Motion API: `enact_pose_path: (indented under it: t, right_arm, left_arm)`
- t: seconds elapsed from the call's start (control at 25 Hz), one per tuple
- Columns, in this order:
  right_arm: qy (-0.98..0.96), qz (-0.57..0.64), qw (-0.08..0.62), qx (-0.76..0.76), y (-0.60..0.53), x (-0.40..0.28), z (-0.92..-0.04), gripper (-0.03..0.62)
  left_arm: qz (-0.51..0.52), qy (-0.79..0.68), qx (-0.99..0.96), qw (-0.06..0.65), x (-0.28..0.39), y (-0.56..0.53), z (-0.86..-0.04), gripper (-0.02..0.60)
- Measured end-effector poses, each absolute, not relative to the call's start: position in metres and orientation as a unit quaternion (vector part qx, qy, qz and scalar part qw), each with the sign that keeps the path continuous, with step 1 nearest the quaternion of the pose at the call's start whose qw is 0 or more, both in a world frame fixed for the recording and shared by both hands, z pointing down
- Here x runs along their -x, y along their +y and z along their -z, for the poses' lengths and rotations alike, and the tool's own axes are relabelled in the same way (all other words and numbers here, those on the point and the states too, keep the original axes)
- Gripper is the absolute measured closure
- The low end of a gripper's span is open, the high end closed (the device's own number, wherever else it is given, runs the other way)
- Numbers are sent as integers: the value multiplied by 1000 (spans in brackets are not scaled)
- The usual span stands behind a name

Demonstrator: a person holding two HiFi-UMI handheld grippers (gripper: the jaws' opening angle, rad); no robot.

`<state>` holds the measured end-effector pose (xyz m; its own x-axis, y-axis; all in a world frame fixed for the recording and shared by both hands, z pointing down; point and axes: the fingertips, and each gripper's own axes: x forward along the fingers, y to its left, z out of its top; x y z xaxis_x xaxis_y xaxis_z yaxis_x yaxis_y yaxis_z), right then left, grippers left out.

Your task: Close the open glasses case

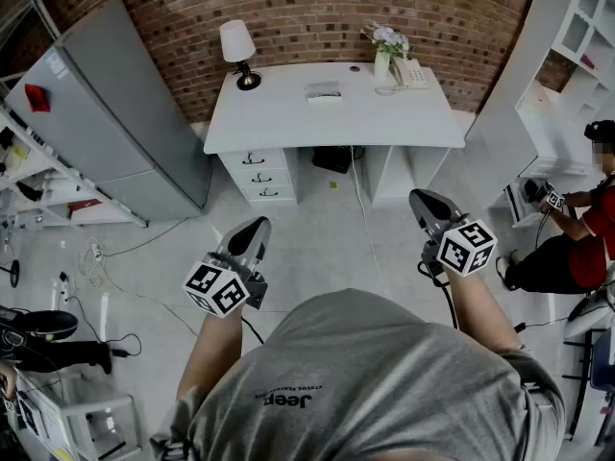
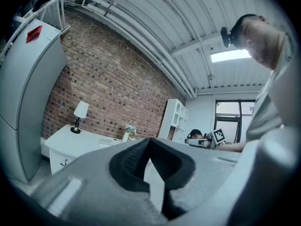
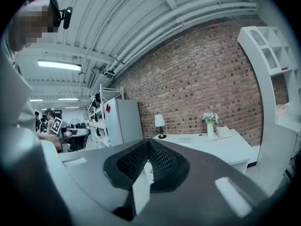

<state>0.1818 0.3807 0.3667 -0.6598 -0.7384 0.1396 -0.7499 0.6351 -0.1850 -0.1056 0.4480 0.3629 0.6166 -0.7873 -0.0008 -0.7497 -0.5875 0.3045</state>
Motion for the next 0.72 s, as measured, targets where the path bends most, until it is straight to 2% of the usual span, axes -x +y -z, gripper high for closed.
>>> enact_pose_path:
  t: [0.72]
  right_arm:
    - [-906,-96,32,-412,381,-183,-366,580]
  left_arm:
    - [65,-426,-891,141,100,446,-367,584]
